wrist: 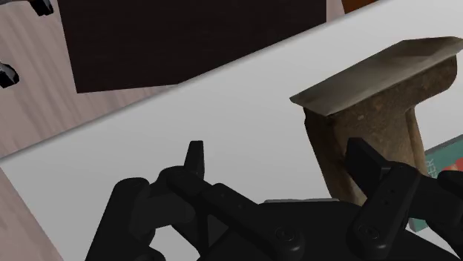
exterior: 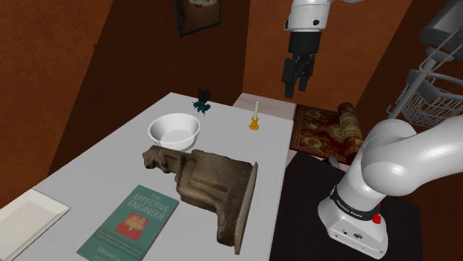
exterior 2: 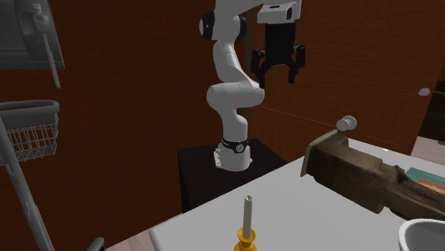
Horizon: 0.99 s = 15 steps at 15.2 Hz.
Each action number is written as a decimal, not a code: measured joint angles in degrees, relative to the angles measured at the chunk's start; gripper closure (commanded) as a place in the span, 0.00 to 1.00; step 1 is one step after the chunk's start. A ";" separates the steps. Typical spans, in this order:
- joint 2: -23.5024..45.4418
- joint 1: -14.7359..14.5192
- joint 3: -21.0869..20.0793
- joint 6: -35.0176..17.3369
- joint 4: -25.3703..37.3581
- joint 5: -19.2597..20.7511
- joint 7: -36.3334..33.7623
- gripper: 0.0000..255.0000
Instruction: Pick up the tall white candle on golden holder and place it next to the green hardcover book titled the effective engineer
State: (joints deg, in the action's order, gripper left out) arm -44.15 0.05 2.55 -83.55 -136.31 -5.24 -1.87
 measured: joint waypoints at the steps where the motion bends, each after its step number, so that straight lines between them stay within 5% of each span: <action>1: 0.00 0.00 0.00 0.00 0.00 0.00 0.00 0.00; 8: -0.58 2.53 0.70 -16.87 -10.17 3.10 0.51 0.00; 15: 3.81 5.84 2.07 -39.66 -19.62 6.45 0.49 0.00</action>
State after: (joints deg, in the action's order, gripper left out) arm -40.34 5.89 4.62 -123.21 -155.93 1.21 -1.38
